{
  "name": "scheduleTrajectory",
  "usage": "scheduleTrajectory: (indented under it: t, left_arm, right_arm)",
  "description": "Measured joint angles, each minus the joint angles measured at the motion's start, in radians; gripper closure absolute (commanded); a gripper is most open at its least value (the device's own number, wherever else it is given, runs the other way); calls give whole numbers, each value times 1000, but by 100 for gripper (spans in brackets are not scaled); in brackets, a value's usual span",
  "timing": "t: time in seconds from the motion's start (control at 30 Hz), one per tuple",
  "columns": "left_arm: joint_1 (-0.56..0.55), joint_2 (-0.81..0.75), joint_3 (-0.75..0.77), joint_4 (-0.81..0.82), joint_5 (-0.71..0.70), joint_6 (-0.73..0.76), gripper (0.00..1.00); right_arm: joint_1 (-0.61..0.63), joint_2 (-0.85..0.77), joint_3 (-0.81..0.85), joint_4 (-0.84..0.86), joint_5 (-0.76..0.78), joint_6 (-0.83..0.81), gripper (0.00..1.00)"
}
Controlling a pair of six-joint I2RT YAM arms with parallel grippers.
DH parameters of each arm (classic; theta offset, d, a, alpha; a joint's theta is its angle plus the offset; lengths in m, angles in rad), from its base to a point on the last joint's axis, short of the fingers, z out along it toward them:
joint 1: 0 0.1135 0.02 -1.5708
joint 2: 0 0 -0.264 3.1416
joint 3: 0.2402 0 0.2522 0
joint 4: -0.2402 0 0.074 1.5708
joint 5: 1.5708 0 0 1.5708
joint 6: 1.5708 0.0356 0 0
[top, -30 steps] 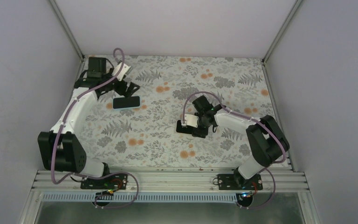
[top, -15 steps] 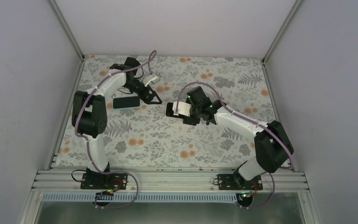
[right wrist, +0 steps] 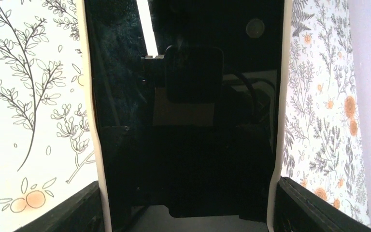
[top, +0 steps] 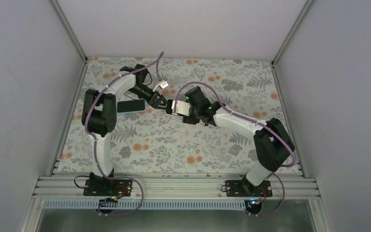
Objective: Take the phone out of the phone case
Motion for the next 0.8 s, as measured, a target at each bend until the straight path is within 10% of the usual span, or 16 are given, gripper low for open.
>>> scheduleTrajectory:
  t: [0.33,0.53,0.8]
  left_arm:
    - [0,1,6,-16,34,-6,51]
    - [0,1,6,-32,46,12,97]
    - [0,-13,-2,-94,85,4,98]
  right_arm:
    - [55,33,37,27,76,7,44]
    - [73,33,51,37,104,10,44]
    - [77,19,82,-40,54,26,1]
